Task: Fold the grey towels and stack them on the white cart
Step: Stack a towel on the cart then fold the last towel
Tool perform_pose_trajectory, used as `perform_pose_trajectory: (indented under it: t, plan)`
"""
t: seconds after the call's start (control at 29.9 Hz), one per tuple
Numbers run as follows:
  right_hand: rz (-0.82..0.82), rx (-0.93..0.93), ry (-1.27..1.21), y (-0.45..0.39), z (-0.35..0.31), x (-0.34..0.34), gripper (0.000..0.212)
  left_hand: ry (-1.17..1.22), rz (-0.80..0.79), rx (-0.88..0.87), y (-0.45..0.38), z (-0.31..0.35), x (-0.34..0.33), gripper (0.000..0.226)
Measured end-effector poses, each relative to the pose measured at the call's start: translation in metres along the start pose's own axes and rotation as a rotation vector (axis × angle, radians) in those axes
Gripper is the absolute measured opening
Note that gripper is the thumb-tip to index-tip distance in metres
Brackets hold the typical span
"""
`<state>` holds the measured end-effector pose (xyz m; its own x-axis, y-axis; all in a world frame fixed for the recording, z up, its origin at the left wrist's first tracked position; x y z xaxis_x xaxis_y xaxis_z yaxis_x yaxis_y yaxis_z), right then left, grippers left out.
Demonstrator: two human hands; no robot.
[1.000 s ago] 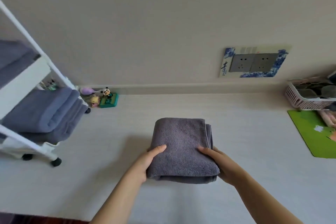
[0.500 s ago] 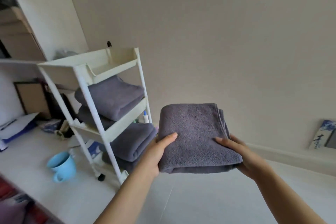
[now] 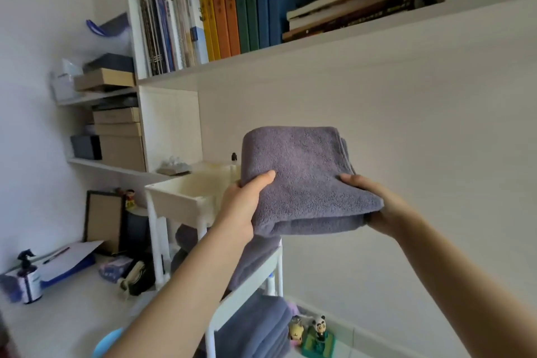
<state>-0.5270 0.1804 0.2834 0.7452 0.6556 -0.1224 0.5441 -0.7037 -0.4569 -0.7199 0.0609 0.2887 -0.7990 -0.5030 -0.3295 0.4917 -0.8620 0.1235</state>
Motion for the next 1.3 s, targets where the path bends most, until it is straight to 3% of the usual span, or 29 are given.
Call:
perform_pose_trajectory:
  t: [0.1,0.23,0.3,0.37,0.47,0.5,0.7,0.77,0.9,1.0,1.1,1.17,1.24,1.3]
  plan:
    - [-0.019,0.019,-0.001,-0.044,-0.016,-0.015,0.047,0.067,0.085,-0.092,-0.014,0.04,0.012,0.062]
    - [0.007,-0.023,-0.107,-0.086,-0.022,-0.038,0.059,0.187,0.227,-0.141,-0.03,0.061,0.032,0.057]
    - [-0.002,-0.034,-0.079,-0.102,-0.017,-0.055,0.075,0.199,0.292,-0.147,-0.039,0.062,0.039,0.063]
    - [0.033,-0.007,0.022,-0.115,-0.011,-0.073,0.072,0.195,0.38,-0.162,-0.045,0.066,0.044,0.07]
    - [0.131,0.125,0.145,-0.131,-0.004,-0.089,0.022,0.016,0.494,-0.143,-0.054,0.076,0.05,0.085]
    - [0.145,0.16,0.165,-0.137,0.001,-0.092,0.016,-0.06,0.515,-0.116,-0.056,0.081,0.053,0.091]
    - [0.148,0.266,0.237,-0.153,0.037,-0.095,0.041,-0.477,0.398,0.059,-0.076,0.084,0.082,0.131]
    - [0.164,0.321,0.258,-0.154,0.041,-0.099,0.043,-0.491,0.338,0.089,-0.08,0.085,0.088,0.126]
    - [0.229,0.421,0.213,-0.163,0.032,-0.103,0.036,-0.521,0.321,-0.023,-0.091,0.095,0.092,0.115]
    - [0.17,0.304,0.378,-0.171,0.042,-0.105,0.033,-0.655,0.371,0.012,-0.091,0.095,0.096,0.115]
    - [0.084,0.139,0.644,-0.169,0.065,-0.103,0.043,-1.15,0.494,0.052,-0.079,0.095,0.093,0.103]
    - [0.136,0.159,0.621,-0.168,0.068,-0.103,0.045,-1.446,0.597,-0.05,-0.072,0.105,0.088,0.083]
    - [0.206,0.181,0.548,-0.167,0.064,-0.103,0.04,-1.599,0.734,-0.189,-0.067,0.12,0.083,0.077]
    - [0.259,0.161,0.482,-0.166,0.064,-0.101,0.037,-1.604,0.763,-0.3,-0.072,0.132,0.086,0.07]
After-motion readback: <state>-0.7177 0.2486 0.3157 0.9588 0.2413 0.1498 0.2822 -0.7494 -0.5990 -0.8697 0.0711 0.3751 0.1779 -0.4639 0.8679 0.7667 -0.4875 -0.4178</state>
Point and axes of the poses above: each hand's wrist, its own y-axis away from the middle knuckle, its own x-axis out of the back of the hand, z = x × y, the point moved 6 cm from there along -y, towards the middle knuckle, and after that the axes turned 14 degrees about x, right-handed, at the moved point
